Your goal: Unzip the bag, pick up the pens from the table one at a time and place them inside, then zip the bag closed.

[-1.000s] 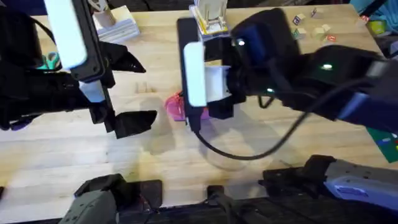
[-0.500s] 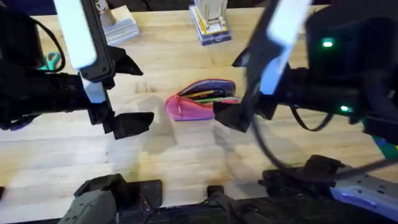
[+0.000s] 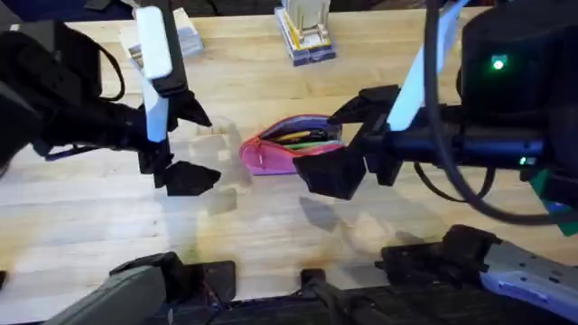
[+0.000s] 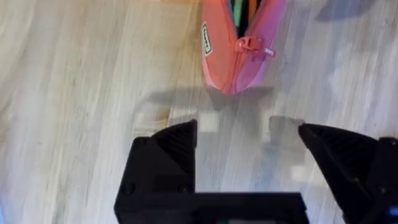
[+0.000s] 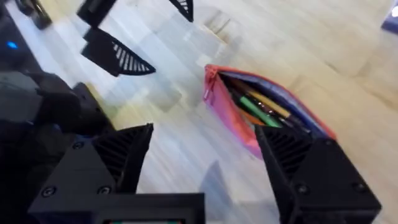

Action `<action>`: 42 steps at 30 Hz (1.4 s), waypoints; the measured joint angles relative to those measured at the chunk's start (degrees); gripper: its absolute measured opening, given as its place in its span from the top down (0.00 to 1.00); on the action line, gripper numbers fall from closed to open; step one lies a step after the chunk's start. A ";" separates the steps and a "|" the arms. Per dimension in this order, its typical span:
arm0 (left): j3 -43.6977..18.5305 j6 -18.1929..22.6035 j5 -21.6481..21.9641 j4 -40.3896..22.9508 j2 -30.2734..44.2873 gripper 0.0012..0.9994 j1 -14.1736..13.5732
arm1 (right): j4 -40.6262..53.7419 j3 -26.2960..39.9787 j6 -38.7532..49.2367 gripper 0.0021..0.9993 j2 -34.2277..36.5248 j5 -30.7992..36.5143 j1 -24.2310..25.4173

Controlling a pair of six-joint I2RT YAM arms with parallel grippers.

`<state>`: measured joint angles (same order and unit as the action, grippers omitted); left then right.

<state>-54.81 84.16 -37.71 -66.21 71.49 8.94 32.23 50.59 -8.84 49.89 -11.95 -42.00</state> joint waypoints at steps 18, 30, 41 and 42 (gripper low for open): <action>0.00 14.49 -9.75 0.22 13.88 0.01 9.00 | -0.26 0.00 -19.21 0.00 0.79 -1.42 -0.02; 0.00 15.74 -10.56 0.22 15.47 0.01 9.00 | -4.45 0.00 -33.56 0.00 10.06 -2.51 -3.59; 0.00 15.95 -10.58 0.22 15.47 0.01 9.00 | -10.18 0.00 -38.07 0.00 17.49 -2.72 -7.50; 0.00 15.95 -10.58 0.22 15.47 0.01 9.00 | -10.56 0.00 -38.76 0.00 17.49 -2.68 -7.50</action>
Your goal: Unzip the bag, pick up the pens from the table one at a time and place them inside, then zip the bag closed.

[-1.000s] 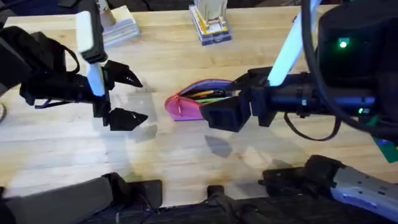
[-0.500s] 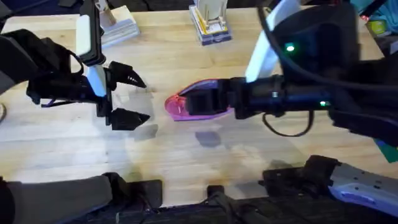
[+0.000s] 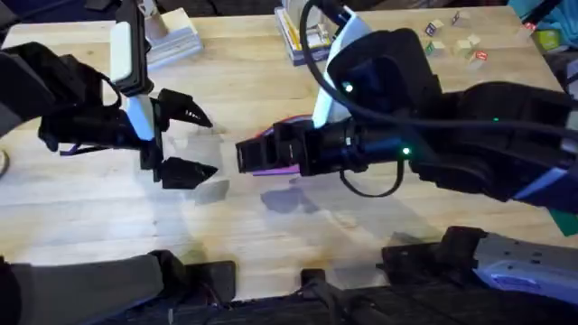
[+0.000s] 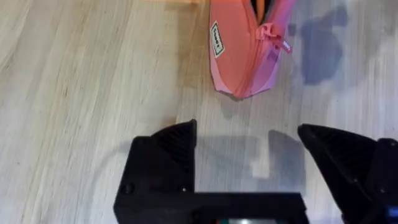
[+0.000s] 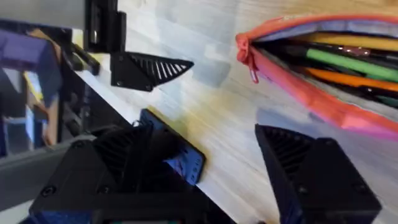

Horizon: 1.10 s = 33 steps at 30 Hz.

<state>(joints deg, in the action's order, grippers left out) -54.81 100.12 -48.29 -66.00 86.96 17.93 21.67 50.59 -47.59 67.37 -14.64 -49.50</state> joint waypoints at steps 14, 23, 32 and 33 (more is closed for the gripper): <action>0.00 0.00 0.00 0.00 0.00 0.01 0.00 | -6.66 -0.02 -5.21 0.00 7.20 6.25 -0.63; 0.00 0.01 0.02 0.00 0.00 0.01 0.00 | -10.84 -0.02 -7.45 0.04 12.22 6.54 -1.14; 0.00 0.01 0.00 0.02 0.00 0.01 0.00 | -16.48 -0.02 -8.17 0.21 18.65 12.84 -1.14; 0.00 0.02 0.00 0.00 0.00 0.01 0.00 | -16.76 -0.02 -8.17 0.26 18.95 13.55 -1.14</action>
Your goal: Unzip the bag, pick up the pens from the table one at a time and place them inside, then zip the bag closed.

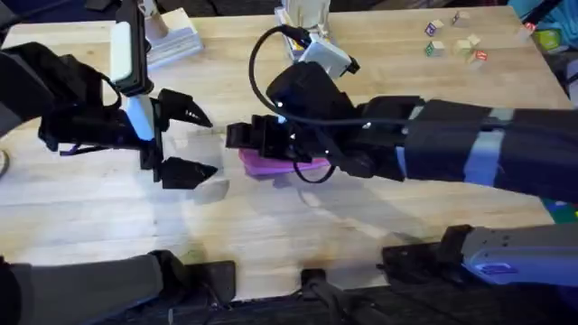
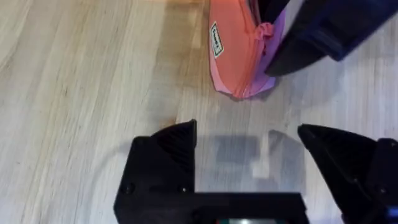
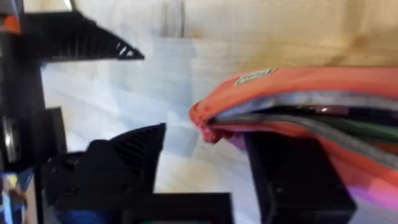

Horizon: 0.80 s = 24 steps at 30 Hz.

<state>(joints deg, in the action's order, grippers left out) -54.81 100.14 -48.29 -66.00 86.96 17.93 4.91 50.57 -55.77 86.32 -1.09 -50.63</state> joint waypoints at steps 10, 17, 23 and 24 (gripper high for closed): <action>0.00 -0.01 0.01 0.06 0.00 0.01 0.00 | -0.75 0.00 -1.41 0.74 1.18 3.66 -0.25; 0.00 0.00 0.01 0.22 0.00 0.01 0.00 | -1.09 0.00 -1.65 0.96 1.18 3.67 -0.26; 0.00 0.00 0.00 0.22 0.00 0.01 0.00 | -1.52 0.00 -1.68 0.97 1.18 2.36 -0.26; 0.00 0.00 0.01 0.22 0.00 0.01 0.00 | -1.53 0.00 -1.69 0.97 1.18 1.72 -0.25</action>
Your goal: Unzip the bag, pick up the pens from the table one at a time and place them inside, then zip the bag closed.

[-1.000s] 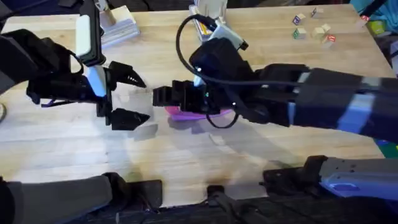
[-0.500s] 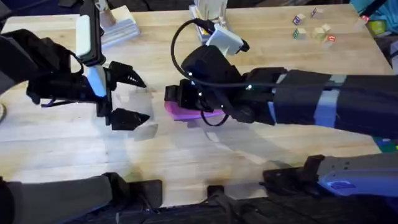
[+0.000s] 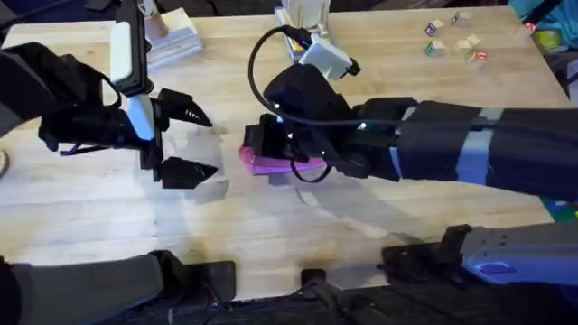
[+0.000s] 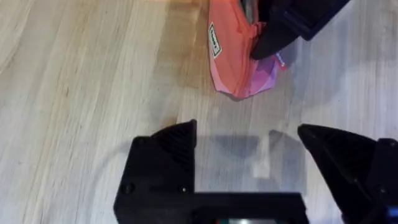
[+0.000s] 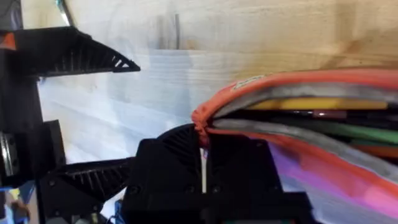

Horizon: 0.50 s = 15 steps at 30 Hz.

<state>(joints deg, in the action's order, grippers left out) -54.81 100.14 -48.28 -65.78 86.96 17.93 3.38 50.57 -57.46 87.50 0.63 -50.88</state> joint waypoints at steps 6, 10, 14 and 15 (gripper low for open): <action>0.00 0.00 0.01 -0.04 0.00 0.01 0.00 | -0.06 0.00 -0.01 0.97 -0.31 -2.97 0.14; 0.00 0.00 -0.01 -0.04 0.00 0.01 0.00 | 0.70 0.00 -0.01 0.97 -2.41 -4.21 0.16; 0.00 0.00 -0.52 -0.04 0.00 0.01 0.00 | 0.91 0.00 -0.04 0.97 -4.68 -4.99 0.36; 0.00 -0.01 -0.78 -0.04 0.00 0.01 0.00 | 1.00 0.00 -0.06 0.97 -5.24 -5.01 0.49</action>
<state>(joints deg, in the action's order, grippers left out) -54.81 100.13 -49.06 -65.82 86.96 17.93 4.37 50.57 -57.52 82.26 -4.38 -50.39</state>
